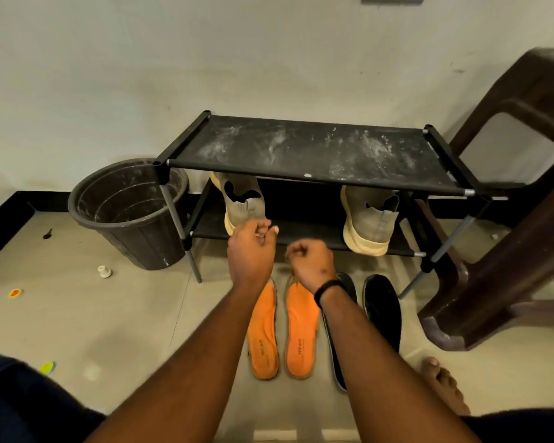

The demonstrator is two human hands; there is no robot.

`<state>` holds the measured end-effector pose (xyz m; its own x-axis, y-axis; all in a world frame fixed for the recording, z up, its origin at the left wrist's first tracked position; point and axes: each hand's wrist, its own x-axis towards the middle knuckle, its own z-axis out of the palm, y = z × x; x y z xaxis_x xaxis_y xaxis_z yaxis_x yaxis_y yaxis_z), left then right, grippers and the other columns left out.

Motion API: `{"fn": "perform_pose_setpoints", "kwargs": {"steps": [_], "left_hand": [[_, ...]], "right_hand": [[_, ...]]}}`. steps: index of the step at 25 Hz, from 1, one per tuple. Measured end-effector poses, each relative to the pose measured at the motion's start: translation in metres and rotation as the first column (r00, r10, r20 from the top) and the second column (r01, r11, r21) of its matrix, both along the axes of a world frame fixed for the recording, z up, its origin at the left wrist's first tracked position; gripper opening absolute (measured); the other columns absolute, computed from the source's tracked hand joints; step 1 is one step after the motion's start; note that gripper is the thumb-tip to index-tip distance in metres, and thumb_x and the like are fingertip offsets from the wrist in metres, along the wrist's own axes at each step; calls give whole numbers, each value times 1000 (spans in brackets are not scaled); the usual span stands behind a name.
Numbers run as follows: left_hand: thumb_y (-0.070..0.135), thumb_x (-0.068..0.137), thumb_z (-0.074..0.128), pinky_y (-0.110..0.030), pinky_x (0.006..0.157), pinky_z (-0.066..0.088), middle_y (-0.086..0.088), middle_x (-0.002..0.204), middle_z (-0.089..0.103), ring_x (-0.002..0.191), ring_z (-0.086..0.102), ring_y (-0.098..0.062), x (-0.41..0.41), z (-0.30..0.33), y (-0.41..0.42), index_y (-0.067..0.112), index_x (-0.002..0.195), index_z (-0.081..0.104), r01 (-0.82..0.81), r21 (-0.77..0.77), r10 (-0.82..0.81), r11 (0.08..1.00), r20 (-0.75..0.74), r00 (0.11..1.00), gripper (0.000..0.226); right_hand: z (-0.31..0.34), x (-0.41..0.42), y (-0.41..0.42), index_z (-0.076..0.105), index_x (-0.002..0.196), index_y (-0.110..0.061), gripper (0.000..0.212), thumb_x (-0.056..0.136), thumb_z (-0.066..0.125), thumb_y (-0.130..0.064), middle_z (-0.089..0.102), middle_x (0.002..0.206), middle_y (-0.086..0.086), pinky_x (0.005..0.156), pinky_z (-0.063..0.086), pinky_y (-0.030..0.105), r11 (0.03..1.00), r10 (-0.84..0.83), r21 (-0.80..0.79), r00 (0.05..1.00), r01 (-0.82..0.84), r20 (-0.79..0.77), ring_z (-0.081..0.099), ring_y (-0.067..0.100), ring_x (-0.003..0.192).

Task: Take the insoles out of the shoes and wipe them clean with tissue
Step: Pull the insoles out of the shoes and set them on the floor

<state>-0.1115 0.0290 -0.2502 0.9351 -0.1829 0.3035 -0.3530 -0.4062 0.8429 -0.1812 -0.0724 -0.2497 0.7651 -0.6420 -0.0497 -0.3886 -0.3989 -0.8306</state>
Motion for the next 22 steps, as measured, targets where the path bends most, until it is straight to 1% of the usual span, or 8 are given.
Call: {"fn": "perform_pose_setpoints", "kwargs": {"steps": [5, 7, 9, 10, 12, 14, 18, 22], "left_hand": [[18, 93, 65, -36, 77, 57, 6, 90, 73, 85, 68, -11, -1, 62, -27, 19, 95, 75, 243, 24, -244, 970, 58, 968, 10], [13, 91, 64, -37, 70, 55, 1, 88, 73, 85, 69, -18, -11, 68, -38, 18, 91, 73, 299, 72, -300, 952, 8, 954, 11], [12, 86, 63, -37, 60, 45, -9, 83, 70, 87, 69, -34, -29, 70, -49, 20, 77, 63, 382, 162, -379, 910, -51, 924, 12], [16, 84, 64, -39, 61, 44, -14, 89, 69, 93, 67, -39, -43, 73, -56, 17, 79, 63, 445, 165, -436, 880, -91, 895, 6], [31, 82, 60, -45, 82, 50, -18, 120, 63, 112, 61, -39, -69, 80, -62, 6, 112, 65, 544, 167, -517, 822, -181, 837, 39], [32, 91, 59, -47, 99, 46, -16, 139, 50, 124, 52, -36, -78, 77, -80, 4, 136, 50, 554, 207, -499, 806, -264, 825, 54], [32, 90, 66, -53, 95, 49, -13, 137, 41, 123, 45, -39, -57, 62, -120, 20, 136, 47, 473, 485, -493, 735, -95, 865, 52], [40, 89, 66, -53, 98, 48, -17, 140, 39, 126, 44, -43, -35, 51, -136, 32, 144, 38, 542, 592, -533, 596, -213, 819, 62]], "right_hand": [[76, 4, -3, 63, 68, -17, 19, 86, 58, -16, 64, 68, -1, 58, 43, 27, 979, -107, -153, 981, 132, 162, 59, 16, 68], [102, 0, -14, 68, 80, -21, 14, 86, 57, -15, 68, 85, -2, 66, 48, 28, 946, -196, -220, 959, 240, 206, 58, 15, 79], [125, -3, -25, 67, 78, -20, 14, 87, 57, -17, 68, 84, -1, 67, 54, 33, 931, -196, -259, 952, 256, 233, 63, 20, 77], [135, -3, -33, 65, 74, -18, 16, 87, 57, -18, 67, 78, 0, 64, 56, 35, 930, -165, -295, 967, 218, 194, 63, 22, 72], [145, -6, -41, 58, 65, -14, 22, 86, 57, -18, 61, 66, 3, 56, 53, 35, 933, -96, -345, 995, 100, 29, 59, 27, 60], [143, -14, -57, 47, 61, -13, 25, 84, 57, -14, 48, 58, 5, 48, 41, 32, 922, -123, -381, 985, 69, -119, 46, 27, 51], [115, -34, -95, 65, 86, -13, 8, 82, 59, -15, 62, 86, 10, 66, 51, 37, 887, -270, -438, 935, 148, -232, 59, 35, 85], [91, -36, -101, 67, 99, -16, 21, 81, 55, -17, 64, 103, 11, 79, 56, 45, 888, -278, -434, 929, 153, -243, 59, 37, 101]]}}
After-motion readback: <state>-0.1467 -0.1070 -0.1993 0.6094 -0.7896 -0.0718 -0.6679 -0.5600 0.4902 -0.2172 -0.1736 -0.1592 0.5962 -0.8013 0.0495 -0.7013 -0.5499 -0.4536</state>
